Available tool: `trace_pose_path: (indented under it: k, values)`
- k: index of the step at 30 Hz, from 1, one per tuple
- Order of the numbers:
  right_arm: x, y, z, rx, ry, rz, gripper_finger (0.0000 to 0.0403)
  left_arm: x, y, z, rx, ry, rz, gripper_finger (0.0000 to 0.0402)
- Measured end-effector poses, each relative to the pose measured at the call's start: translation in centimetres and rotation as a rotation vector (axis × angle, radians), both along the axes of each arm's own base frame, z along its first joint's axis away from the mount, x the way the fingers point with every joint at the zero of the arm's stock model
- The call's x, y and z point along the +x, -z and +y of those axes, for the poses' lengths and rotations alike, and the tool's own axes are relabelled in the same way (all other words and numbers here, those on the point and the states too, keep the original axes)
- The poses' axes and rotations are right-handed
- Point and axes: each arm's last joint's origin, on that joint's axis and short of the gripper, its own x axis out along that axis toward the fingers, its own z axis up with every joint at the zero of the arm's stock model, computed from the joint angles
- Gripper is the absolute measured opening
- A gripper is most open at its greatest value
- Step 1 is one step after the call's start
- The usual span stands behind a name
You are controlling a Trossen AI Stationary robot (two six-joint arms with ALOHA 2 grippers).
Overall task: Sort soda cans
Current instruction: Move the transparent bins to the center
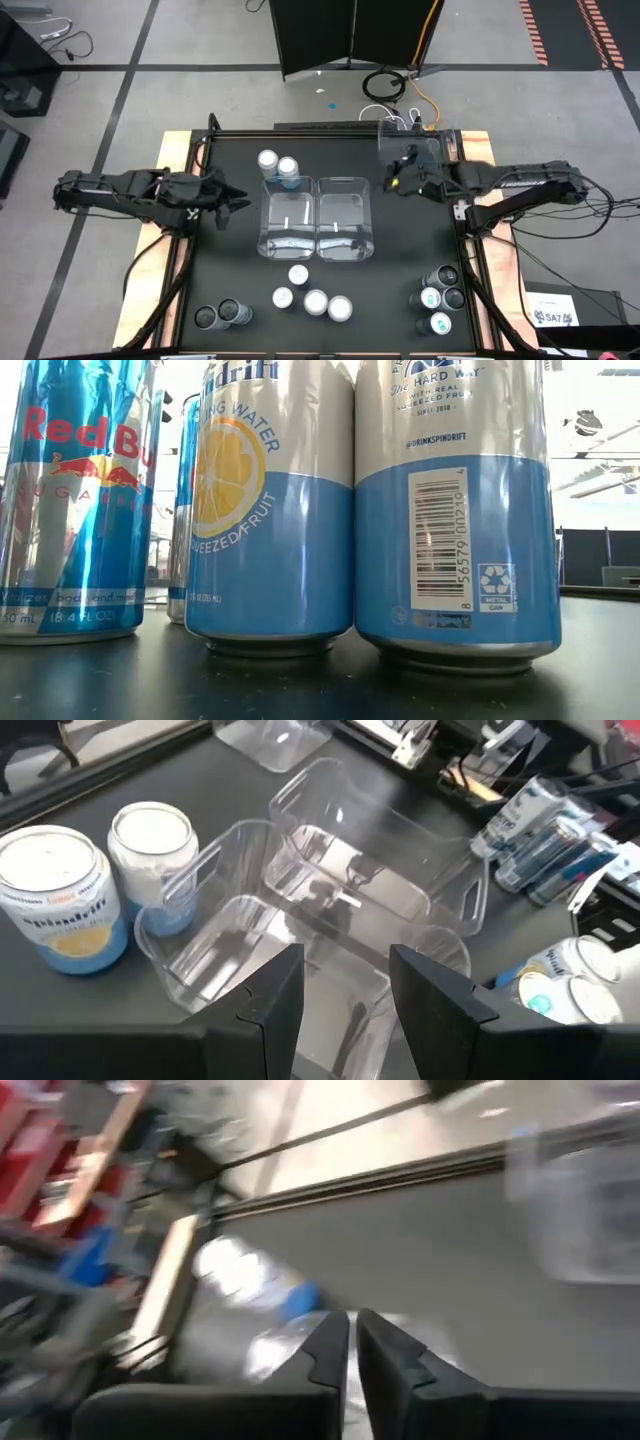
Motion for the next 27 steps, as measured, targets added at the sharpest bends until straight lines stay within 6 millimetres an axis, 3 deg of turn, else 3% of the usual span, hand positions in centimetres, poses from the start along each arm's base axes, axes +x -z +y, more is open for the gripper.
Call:
trace_pose_path:
  k: [3,7,12,18,27]
  values:
    - [-2.0,-0.7,-1.7,0.108,0.106,0.132,0.0002,-0.4,-0.2,0.0,0.012,0.008,-0.017,0.0158]
    - [-5.1,0.1,-3.5,0.422,0.205,0.339,0.0003,-0.6,-0.3,0.1,0.018,0.012,-0.023,0.0158]
    - [-6.3,1.0,-5.6,0.618,0.085,0.422,0.0001,-0.7,0.0,0.1,0.025,0.010,0.009,0.0158]
    - [-5.9,1.1,-9.7,0.507,-0.094,0.264,0.0000,-0.8,0.0,0.2,0.046,-0.024,0.010,0.0158]
    - [-8.3,0.6,-14.1,0.361,-0.160,0.199,0.0000,-0.6,-0.3,0.3,0.057,-0.066,-0.022,0.0158]
